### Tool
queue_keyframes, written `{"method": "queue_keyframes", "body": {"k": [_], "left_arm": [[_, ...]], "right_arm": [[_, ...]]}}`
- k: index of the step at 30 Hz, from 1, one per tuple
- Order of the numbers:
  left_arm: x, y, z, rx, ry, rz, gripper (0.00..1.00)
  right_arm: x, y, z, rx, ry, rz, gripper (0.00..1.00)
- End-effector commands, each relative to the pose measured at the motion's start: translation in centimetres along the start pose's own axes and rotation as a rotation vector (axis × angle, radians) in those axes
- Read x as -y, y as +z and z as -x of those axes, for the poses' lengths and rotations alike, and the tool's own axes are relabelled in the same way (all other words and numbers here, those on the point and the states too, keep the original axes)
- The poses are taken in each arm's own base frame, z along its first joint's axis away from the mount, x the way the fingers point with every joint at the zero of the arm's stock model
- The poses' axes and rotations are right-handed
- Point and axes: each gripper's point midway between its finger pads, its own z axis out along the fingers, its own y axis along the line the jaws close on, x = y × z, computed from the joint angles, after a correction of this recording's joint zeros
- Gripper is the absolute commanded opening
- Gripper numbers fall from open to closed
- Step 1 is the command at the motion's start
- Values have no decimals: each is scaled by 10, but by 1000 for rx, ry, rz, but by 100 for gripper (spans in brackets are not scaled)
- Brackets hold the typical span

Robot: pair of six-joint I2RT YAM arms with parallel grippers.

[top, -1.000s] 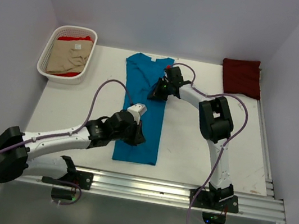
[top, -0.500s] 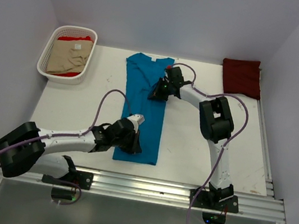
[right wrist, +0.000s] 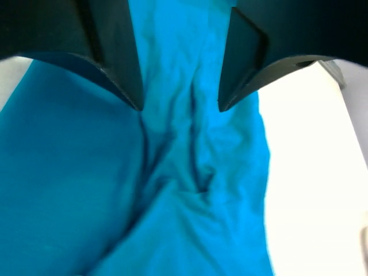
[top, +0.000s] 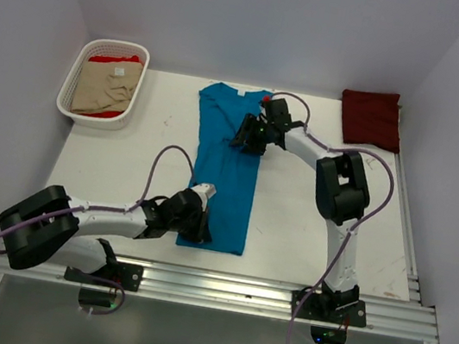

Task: Fold and stack the t-shirts
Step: Fold the tshirt

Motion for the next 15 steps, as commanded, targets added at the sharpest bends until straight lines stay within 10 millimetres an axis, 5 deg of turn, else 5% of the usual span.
{"method": "queue_keyframes", "body": {"k": [1, 4, 11, 13, 14, 15], "left_arm": [[3, 4, -5, -13, -11, -6, 0], [20, -1, -4, -16, -3, -33, 0], [56, -31, 14, 50, 27, -48, 0], [63, -40, 32, 105, 40, -39, 19], [61, -46, 39, 136, 45, -14, 43], [68, -52, 51, 171, 57, -13, 54]], "right_arm": [[-50, -44, 25, 67, -86, 135, 60], [-56, -55, 40, 115, -108, 118, 61], [-20, -51, 89, 202, -36, -56, 61], [-7, -46, 107, 214, -8, -92, 61], [-6, -45, 112, 216, -11, -101, 61], [0, -38, 121, 211, -4, -111, 61]]}}
